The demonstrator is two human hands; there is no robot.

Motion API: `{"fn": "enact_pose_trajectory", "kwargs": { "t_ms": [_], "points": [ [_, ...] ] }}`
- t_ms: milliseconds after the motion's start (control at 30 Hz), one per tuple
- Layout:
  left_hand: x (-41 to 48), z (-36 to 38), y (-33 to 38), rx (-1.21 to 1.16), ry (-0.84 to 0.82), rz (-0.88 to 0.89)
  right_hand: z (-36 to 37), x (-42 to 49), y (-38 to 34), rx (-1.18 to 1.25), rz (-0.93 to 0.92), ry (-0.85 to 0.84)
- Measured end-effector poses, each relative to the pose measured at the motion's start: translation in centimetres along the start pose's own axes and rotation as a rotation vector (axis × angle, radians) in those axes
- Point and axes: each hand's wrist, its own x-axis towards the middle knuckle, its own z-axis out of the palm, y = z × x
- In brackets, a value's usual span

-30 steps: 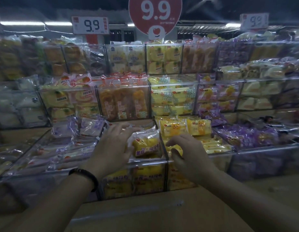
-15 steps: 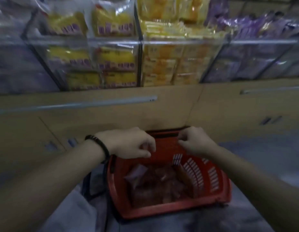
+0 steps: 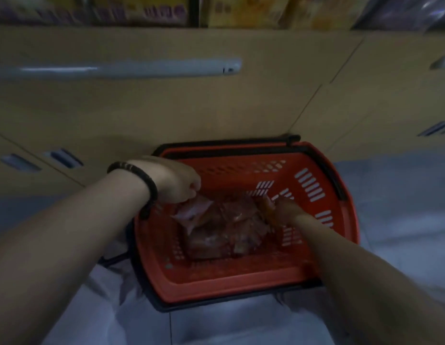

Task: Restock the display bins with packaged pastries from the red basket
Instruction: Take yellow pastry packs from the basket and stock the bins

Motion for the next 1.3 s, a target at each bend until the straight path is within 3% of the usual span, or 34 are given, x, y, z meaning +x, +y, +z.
{"fn": "enact_pose_trajectory", "kwargs": {
  "t_ms": [200, 367, 467, 600, 800, 867, 933, 1033, 1167, 1300],
  "points": [
    [1.1, 0.1, 0.4, -0.052, 0.027, 0.058, 3.0, 4.9, 0.2, -0.054, -0.197, 0.014],
    [0.1, -0.2, 0.0, -0.023, -0.010, 0.033, 5.8, 7.1, 1.4, -0.053, -0.139, 0.141],
    [-0.3, -0.4, -0.3, -0.031, 0.001, 0.012, 6.9, 8.2, 1.9, -0.108, -0.090, 0.128],
    [-0.8, -0.5, -0.7, -0.015, -0.020, -0.014, 5.6, 6.4, 0.5, -0.209, 0.043, 0.210],
    [-1.7, -1.0, -1.2, -0.087, -0.021, -0.009, -0.3, 5.3, -3.1, -0.387, 0.069, 0.191],
    [-1.7, -0.9, -1.4, -0.104, -0.026, -0.005, -2.6, 4.2, -4.8, -0.384, -0.076, 0.204],
    [-1.7, -0.8, -1.6, -0.116, -0.024, -0.011, -4.2, 2.9, -6.7, -0.388, -0.364, 0.182],
    [-2.0, -0.7, -1.8, -0.091, 0.013, -0.017, -5.7, 0.4, -10.4, -0.205, -0.692, 0.004],
    [-2.1, 0.2, -2.4, -0.058, 0.145, -0.022, -6.3, -2.3, -15.0, 0.199, -0.903, -0.127],
    [-2.0, 0.5, -3.4, -0.194, 0.323, -0.027, -4.6, -2.5, -16.3, 0.747, -0.904, -0.156]
  ]
}}
